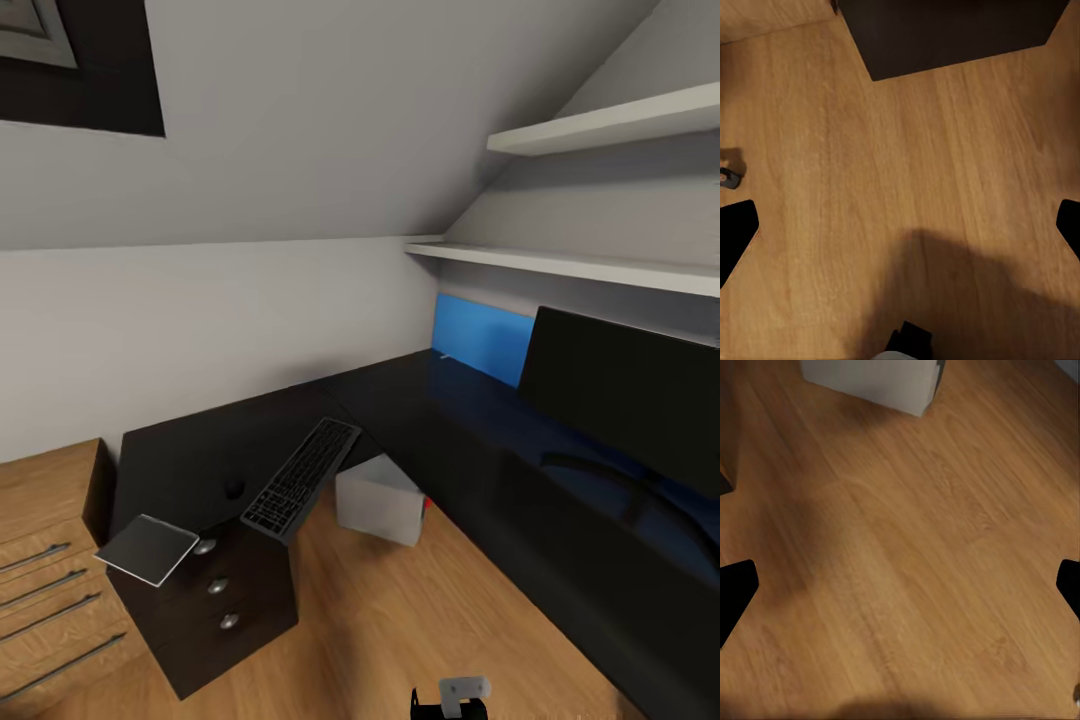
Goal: In the bedroom, organize the workspace by keeping the computer under the desk, ensuring the monitor is on the desk, placing the keyboard on the desk next to the monitor, placing the mouse on the desk next to the keyboard, moving the folder from the swivel chair onto the desk next to the mouse, stacking the notebook on top of the folder with the pen on top of the notebook, and positioning the swivel chair next to the desk.
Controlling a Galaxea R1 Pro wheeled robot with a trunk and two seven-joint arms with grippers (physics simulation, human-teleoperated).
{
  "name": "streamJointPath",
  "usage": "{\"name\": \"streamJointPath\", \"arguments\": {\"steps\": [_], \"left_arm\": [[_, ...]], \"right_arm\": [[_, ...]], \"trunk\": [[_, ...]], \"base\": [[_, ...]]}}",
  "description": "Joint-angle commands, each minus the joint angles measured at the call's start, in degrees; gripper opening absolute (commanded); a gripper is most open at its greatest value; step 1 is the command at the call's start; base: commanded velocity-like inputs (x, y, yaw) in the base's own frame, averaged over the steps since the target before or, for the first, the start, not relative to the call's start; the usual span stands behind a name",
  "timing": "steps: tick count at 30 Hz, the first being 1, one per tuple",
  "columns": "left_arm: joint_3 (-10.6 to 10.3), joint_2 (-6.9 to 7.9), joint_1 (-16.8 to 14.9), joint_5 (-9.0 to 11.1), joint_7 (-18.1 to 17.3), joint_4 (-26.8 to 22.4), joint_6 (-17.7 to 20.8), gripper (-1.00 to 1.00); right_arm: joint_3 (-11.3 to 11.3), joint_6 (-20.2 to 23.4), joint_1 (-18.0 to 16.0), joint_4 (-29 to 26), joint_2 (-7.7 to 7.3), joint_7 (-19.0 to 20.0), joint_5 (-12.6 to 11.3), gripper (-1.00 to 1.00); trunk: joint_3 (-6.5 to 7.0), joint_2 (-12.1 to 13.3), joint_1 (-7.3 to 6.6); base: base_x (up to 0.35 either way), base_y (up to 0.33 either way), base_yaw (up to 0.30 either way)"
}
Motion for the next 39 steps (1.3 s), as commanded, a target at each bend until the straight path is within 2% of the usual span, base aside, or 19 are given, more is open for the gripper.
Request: {"name": "streamJointPath", "arguments": {"steps": [1,2,5,9,17,27,39], "left_arm": [[-0.5,0.04,0.0,0.4,0.3,-0.1,-0.1,1.0],[-0.5,0.04,0.0,0.4,0.1,-0.1,-0.1,1.0],[-0.4,0.07,0.0,0.4,-3.6,-0.1,0.0,1.0],[-0.4,0.05,0.0,0.4,-5.0,-0.1,0.1,1.0],[-0.4,0.04,0.0,0.4,-5.3,-0.1,0.2,1.0],[-0.4,0.04,0.0,0.4,-5.3,0.0,0.3,1.0],[-0.4,0.08,0.0,0.5,-5.3,0.0,0.2,1.0]], "right_arm": [[0.5,-0.2,-0.1,0.1,0.02,-0.3,-0.4,1.0],[0.5,-0.2,-0.1,0.1,0.02,-0.3,-0.4,1.0],[0.5,-0.2,-0.1,0.1,0.02,-0.3,-0.5,1.0],[0.5,-0.2,-0.1,0.1,0.02,-0.3,-0.4,1.0],[0.5,-0.2,-0.1,0.1,0.02,-0.3,-0.4,1.0],[0.5,-0.2,-0.1,0.1,0.02,-0.3,-0.5,1.0],[0.5,-0.2,-0.1,0.1,0.08,-0.3,-0.5,1.0]], "trunk": [[-0.07,0.0,0.0],[-0.07,0.0,0.0],[-0.07,0.0,0.0],[-0.07,0.0,0.0],[-0.07,0.0,0.0],[-0.07,0.0,0.0],[-0.1,0.0,0.0]], "base": [[0.0,0.341,-0.265],[0.0,0.341,-0.265],[0.0,0.342,-0.265],[0.0,0.342,-0.265],[-0.028,0.34,-0.265],[-0.187,0.291,-0.265],[-0.209,0.143,-0.265]]}}
